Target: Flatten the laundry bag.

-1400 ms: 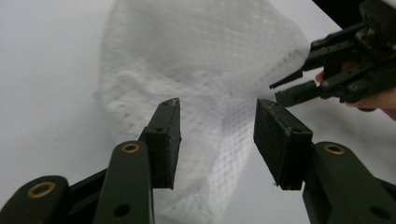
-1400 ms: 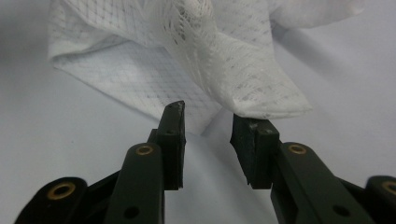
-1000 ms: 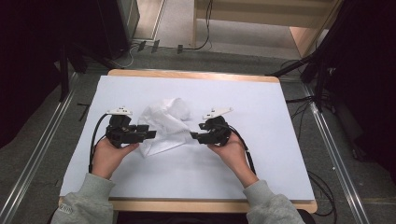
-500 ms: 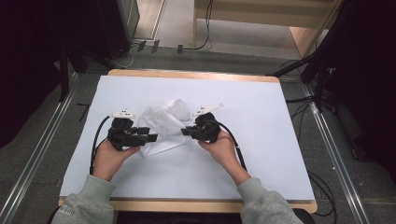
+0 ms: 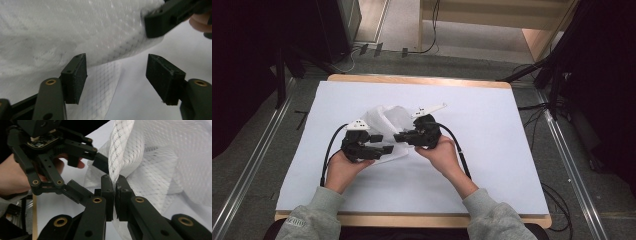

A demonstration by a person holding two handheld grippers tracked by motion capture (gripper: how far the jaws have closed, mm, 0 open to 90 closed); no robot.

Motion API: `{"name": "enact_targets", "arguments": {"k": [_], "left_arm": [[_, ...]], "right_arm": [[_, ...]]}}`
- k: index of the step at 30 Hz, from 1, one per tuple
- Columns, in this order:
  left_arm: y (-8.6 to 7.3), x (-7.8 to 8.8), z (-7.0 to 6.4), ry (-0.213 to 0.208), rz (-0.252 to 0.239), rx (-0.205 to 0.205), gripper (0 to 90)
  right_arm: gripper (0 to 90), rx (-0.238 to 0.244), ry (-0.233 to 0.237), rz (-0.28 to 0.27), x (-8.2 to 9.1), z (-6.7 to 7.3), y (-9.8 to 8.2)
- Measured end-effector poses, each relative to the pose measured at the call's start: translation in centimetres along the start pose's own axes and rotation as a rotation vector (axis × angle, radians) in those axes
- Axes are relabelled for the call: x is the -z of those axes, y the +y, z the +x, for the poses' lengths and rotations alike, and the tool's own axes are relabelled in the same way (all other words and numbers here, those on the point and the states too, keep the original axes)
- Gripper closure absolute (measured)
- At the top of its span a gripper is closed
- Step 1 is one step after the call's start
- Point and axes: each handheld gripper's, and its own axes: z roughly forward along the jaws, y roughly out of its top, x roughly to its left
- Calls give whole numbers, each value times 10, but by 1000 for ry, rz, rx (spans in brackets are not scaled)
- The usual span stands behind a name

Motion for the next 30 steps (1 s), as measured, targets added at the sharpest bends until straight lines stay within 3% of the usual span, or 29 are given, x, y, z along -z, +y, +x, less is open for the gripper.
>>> {"name": "enact_targets", "arguments": {"k": [5,12,18,23,26,30], "left_arm": [[3,-6,1,-12,-15,-15,326],[3,-21,1,-36,12,-16,604],[6,-24,0,-62,-1,-10,872],[7,-23,3,-56,24,9,889],[8,-13,10,-48,8,39,889],[9,6,21,-44,-35,90,889]], "right_arm": [[887,-12,19,-6,-2,5,1],[888,-34,17,-1,-4,1,-1],[886,-34,22,-12,-1,0,-1],[790,-27,16,-22,2,-2,-1],[723,4,-21,-32,10,-1,-1],[725,15,-58,-46,20,-5,-2]]}}
